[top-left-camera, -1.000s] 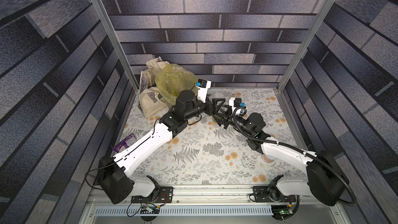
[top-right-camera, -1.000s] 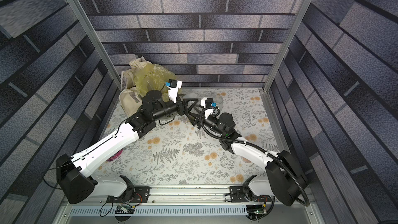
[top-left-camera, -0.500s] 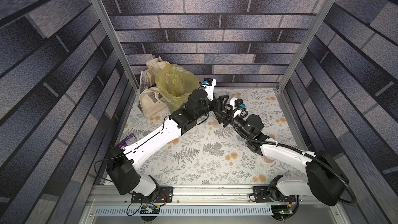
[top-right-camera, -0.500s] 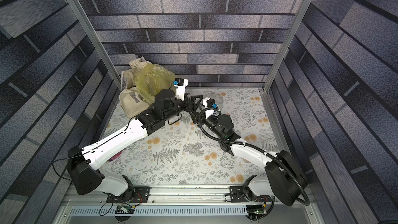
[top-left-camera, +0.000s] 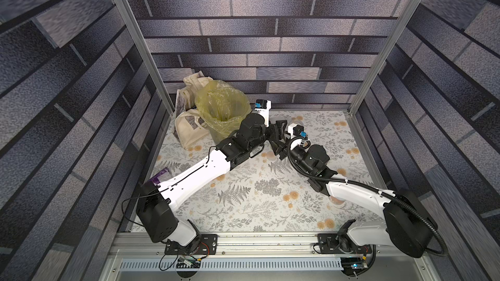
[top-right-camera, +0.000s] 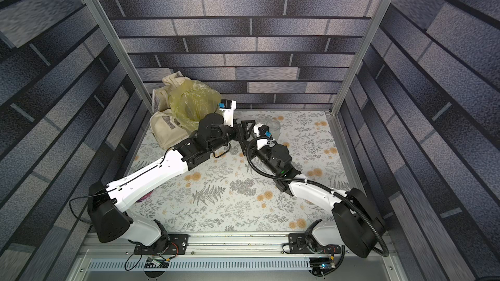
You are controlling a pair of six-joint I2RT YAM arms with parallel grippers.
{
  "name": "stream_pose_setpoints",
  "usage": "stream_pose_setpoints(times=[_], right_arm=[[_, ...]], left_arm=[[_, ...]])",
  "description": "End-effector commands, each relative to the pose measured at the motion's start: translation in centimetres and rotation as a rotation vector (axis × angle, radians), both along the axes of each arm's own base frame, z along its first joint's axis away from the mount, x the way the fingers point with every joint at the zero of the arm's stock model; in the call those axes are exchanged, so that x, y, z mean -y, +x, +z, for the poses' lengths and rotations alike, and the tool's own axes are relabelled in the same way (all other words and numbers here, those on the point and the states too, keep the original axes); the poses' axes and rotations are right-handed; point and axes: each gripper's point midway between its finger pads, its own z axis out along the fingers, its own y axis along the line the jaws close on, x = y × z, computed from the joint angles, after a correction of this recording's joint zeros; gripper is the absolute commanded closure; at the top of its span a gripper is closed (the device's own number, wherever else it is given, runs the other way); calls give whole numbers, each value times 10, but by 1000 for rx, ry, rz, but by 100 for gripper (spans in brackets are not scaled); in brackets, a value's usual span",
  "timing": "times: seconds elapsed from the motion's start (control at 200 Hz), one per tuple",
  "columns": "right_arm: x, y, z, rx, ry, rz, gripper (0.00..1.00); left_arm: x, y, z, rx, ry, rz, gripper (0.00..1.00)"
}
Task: Empty moldy mung beans from jars
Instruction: Unscrew the lid from the jar.
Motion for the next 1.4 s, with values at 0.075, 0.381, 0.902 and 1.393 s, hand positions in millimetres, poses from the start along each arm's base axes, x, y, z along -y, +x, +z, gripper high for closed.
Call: stream_pose_setpoints(times=[0.075, 0.381, 0.902, 1.393], right_arm=[[65, 43, -35, -93, -5, -370, 60], [57, 39, -41, -52, -42, -319, 59], [43, 35, -45, -30, -43, -241, 59], [40, 36, -51, -48, -47, -229, 58]], left_arm=[[-20, -2, 71, 51, -153, 68, 30], [-31, 12, 85, 28, -200, 49, 31], [-43, 29, 100, -19, -280, 16, 32], [-59, 38, 104, -8, -320, 17, 32]])
